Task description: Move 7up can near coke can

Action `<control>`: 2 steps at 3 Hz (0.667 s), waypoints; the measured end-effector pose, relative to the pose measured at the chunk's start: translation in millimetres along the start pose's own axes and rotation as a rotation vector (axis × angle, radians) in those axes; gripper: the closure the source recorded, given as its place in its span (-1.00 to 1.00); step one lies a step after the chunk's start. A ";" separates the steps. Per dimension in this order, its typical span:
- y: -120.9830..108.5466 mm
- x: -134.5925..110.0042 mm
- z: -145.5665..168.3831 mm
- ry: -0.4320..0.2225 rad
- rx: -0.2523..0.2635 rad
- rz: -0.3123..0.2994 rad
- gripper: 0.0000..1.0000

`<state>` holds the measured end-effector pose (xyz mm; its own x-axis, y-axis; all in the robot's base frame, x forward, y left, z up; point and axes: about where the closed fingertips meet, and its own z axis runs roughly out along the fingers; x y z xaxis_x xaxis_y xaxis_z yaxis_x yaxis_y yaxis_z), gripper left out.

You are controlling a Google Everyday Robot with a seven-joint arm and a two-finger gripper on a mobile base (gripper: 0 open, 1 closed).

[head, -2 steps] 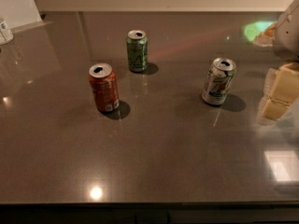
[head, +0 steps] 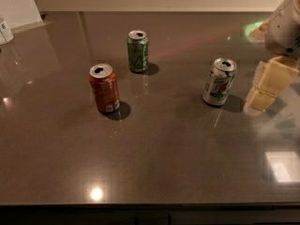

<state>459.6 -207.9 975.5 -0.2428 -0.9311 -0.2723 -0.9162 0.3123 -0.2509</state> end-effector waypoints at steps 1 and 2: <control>-24.4 -5.7 15.2 -0.086 0.006 0.078 -1.00; -43.0 -9.1 34.5 -0.178 -0.001 0.135 -1.00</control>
Offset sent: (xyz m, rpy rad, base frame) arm 0.0846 -0.0001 -0.0325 0.3494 -0.0465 -0.1182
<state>512.2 -206.4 956.7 -0.3032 -0.8331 -0.4627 -0.8796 0.4314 -0.2004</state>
